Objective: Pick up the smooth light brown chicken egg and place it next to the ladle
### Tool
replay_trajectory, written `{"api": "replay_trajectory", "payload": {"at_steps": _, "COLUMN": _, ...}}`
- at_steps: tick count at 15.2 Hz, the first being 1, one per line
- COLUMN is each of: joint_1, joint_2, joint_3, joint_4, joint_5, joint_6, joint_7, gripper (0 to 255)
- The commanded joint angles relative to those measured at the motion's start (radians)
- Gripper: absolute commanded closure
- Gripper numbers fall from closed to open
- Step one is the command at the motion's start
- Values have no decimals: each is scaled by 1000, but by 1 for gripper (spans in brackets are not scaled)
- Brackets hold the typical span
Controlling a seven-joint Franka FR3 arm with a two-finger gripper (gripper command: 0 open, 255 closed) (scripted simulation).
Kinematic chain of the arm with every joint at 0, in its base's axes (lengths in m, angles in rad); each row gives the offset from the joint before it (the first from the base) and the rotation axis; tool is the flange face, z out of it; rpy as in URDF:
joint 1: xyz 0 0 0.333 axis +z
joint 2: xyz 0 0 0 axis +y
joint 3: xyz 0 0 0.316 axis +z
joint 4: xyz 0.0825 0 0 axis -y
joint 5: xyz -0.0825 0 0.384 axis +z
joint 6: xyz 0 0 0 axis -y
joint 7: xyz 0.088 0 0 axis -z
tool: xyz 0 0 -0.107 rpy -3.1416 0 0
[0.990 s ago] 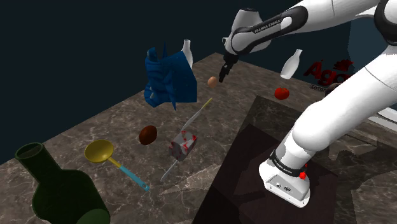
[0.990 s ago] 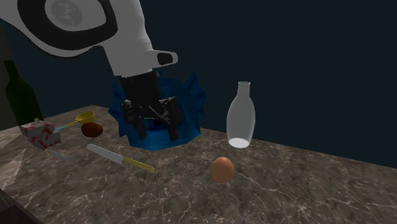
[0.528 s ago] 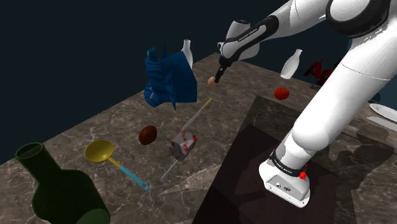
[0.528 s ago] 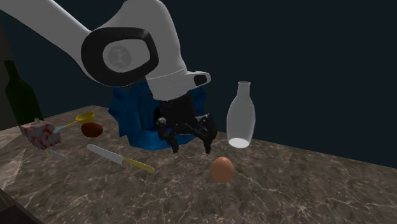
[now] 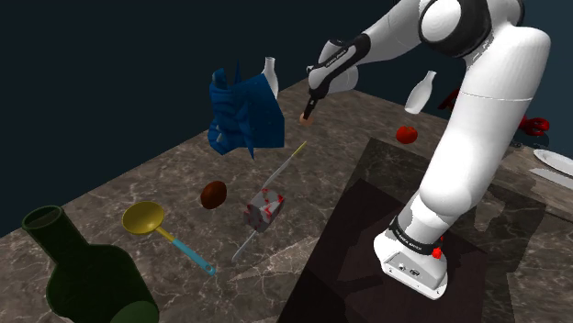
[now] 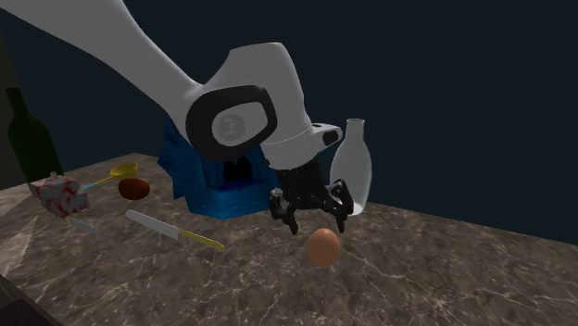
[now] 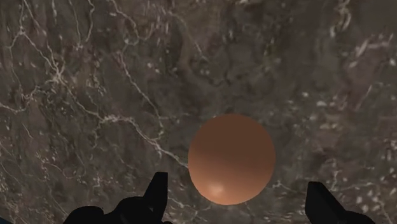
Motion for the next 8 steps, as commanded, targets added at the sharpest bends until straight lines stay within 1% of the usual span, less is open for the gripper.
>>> {"api": "replay_trajectory", "payload": {"at_steps": 1, "joint_1": -7, "joint_2": 28, "joint_3": 6, "joint_4": 8, "joint_5": 12, "joint_6": 22, "joint_7": -11, "gripper": 0}}
{"api": "replay_trajectory", "payload": {"at_steps": 5, "joint_1": -22, "joint_2": 90, "joint_3": 20, "joint_4": 30, "joint_5": 37, "joint_6": 61, "joint_7": -28, "gripper": 0}}
{"api": "replay_trajectory", "payload": {"at_steps": 8, "joint_1": -22, "joint_2": 90, "joint_3": 20, "joint_4": 30, "joint_5": 37, "joint_6": 61, "joint_7": -28, "gripper": 0}}
